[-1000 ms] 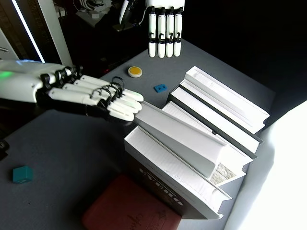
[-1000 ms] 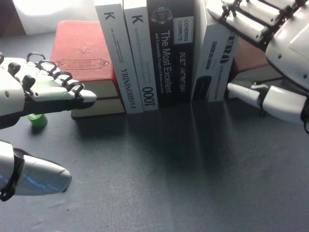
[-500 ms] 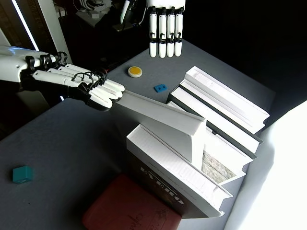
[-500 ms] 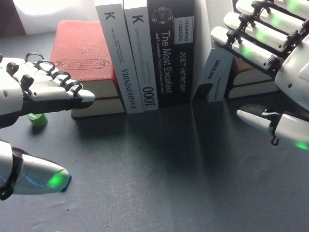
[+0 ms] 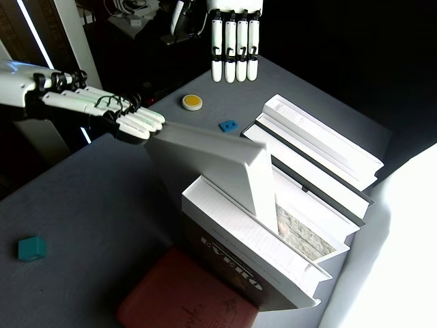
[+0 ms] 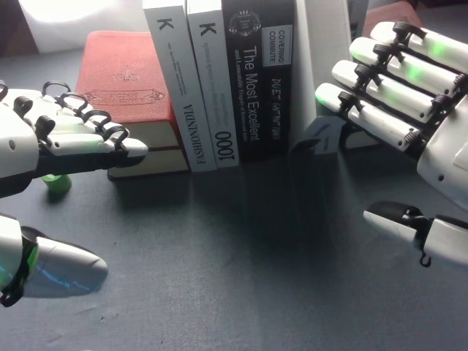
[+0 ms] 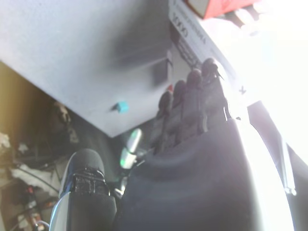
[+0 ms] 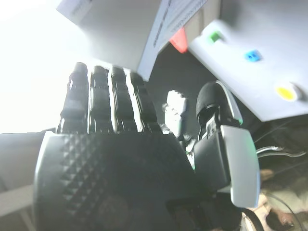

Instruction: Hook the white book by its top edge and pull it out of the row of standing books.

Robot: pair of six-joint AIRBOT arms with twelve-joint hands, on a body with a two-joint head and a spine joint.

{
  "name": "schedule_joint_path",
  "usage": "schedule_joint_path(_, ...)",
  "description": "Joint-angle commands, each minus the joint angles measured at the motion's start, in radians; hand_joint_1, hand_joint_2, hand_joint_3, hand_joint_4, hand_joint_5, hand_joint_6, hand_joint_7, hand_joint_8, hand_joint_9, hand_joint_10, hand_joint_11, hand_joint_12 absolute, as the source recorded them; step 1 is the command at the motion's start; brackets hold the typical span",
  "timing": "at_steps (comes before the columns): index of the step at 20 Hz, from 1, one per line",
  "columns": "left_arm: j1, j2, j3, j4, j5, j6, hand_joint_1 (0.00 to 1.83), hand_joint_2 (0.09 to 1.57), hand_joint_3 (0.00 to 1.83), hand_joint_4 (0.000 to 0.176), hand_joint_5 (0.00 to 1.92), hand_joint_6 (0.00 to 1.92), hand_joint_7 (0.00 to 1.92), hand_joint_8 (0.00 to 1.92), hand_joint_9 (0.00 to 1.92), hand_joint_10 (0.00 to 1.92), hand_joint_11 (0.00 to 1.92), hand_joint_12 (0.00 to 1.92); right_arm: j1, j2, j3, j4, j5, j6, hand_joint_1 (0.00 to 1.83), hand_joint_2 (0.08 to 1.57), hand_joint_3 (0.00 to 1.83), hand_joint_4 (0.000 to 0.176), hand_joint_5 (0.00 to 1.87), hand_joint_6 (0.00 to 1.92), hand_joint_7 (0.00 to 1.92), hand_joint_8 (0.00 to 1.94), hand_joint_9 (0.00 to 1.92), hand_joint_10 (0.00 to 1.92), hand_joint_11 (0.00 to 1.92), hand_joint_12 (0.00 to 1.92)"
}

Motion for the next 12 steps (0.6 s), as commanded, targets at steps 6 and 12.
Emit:
schedule_joint_path(6,-0.009,-0.002,-0.025,0.008,0.089,0.003,0.0,1.18,0.01,0.0,0.0,0.0,0.0,0.0,0.0,0.0,0.0,0.0,-0.018,0.03,-0.052,0.038,0.075,-0.075,0.14,1.27,0.0,0.0,0.15,0.01,0.12,0.0,0.09,0.01,0.0,0.33)
schedule_joint_path(12,-0.001,-0.001,-0.003,0.008,0.089,0.003,0.0,1.17,0.0,0.0,0.0,0.0,0.0,0.0,0.0,0.0,0.0,0.0,-0.032,0.034,-0.066,0.138,0.029,-0.107,0.11,1.28,0.0,0.0,0.13,0.0,0.09,0.0,0.06,0.0,0.0,0.26)
